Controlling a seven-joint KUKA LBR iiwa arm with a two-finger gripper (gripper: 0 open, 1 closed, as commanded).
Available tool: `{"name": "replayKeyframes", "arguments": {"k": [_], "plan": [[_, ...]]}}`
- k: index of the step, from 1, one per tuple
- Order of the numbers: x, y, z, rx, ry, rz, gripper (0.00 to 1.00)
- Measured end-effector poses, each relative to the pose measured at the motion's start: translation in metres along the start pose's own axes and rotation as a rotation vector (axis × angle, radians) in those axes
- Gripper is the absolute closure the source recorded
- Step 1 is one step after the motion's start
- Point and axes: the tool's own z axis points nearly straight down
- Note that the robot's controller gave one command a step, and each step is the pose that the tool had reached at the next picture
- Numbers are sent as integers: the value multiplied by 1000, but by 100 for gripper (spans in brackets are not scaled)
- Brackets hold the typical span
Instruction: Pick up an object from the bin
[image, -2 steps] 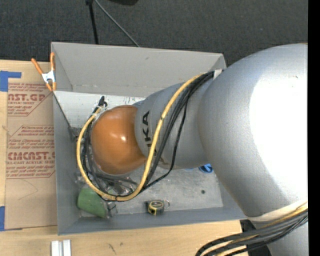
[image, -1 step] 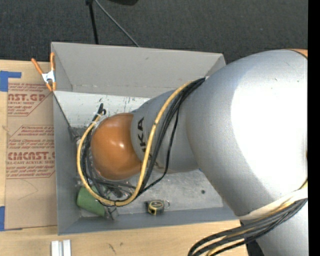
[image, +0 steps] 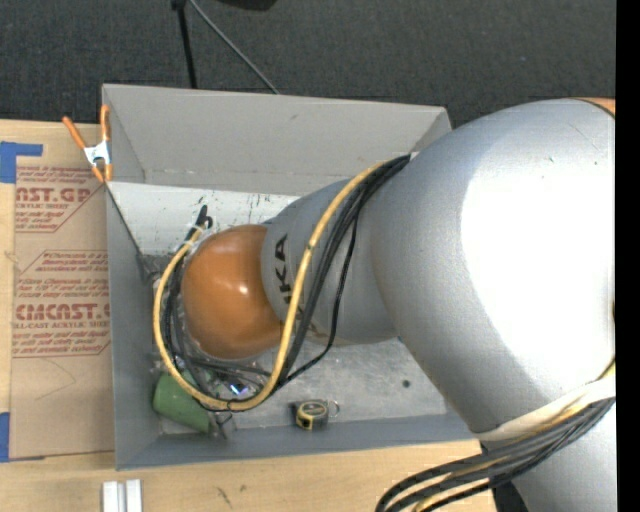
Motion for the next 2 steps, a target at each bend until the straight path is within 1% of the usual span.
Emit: {"name": "replayKeyframes", "arguments": {"k": [1,2], "plan": [[0,-2,0,3,0,3,100],[-1,-2,-39,-1,7,3,100]]}}
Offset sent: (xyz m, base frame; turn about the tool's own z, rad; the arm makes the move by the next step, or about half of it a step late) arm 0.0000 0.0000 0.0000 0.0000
